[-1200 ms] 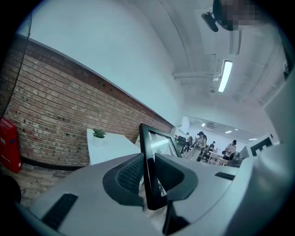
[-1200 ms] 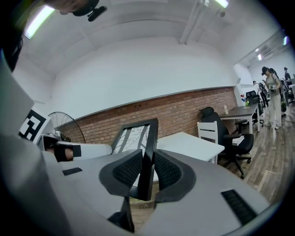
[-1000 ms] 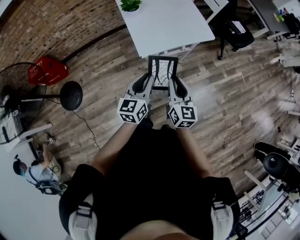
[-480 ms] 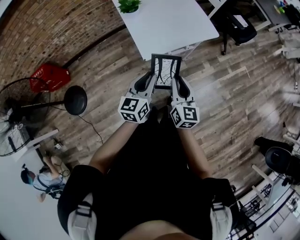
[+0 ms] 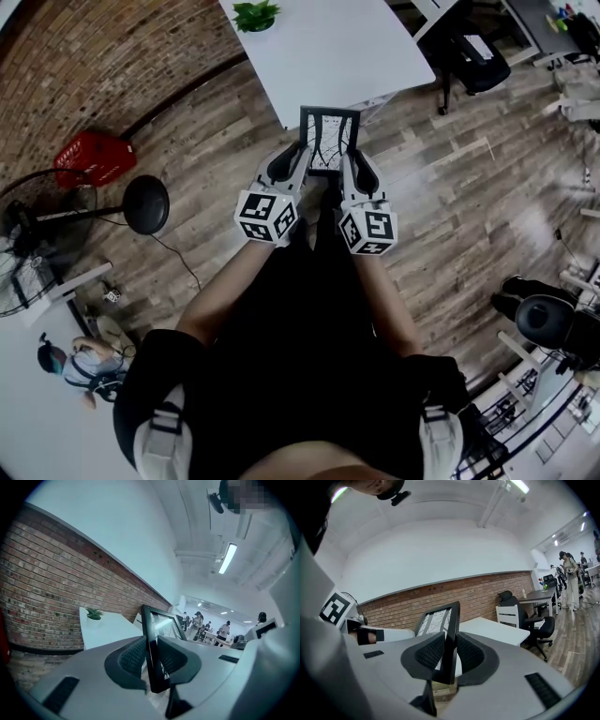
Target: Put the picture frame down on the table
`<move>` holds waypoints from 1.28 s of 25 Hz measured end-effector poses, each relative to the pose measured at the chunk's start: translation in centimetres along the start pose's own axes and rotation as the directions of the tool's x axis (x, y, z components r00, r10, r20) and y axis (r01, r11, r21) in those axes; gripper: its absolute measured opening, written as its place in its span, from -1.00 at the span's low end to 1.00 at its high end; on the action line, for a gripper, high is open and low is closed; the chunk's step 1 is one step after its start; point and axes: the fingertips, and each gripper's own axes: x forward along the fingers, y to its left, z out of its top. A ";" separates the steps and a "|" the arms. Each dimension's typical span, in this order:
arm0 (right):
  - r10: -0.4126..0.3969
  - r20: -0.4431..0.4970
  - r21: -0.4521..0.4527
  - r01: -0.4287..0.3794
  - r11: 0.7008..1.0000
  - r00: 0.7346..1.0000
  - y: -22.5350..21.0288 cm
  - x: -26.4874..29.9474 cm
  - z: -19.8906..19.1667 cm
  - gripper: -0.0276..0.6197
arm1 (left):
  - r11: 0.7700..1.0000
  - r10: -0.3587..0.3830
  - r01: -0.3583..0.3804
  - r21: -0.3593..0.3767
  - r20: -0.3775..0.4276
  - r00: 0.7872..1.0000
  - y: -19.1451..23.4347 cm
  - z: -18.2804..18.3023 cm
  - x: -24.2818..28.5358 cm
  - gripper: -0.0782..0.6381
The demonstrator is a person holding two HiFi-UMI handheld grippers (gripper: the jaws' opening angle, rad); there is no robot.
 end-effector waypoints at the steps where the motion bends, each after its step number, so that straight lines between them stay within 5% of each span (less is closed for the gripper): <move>1: 0.001 0.000 -0.002 -0.001 1.000 1.000 -0.2 0.2 0.2 -0.68 | 1.000 0.000 0.000 0.000 0.002 1.000 -0.1 0.2 0.3 -0.55; 32: 0.112 -0.111 0.030 -0.109 0.994 0.987 -6.7 13.7 1.7 -0.68 | 0.990 0.124 -0.125 -0.061 -0.031 0.992 6.2 2.4 12.6 -0.55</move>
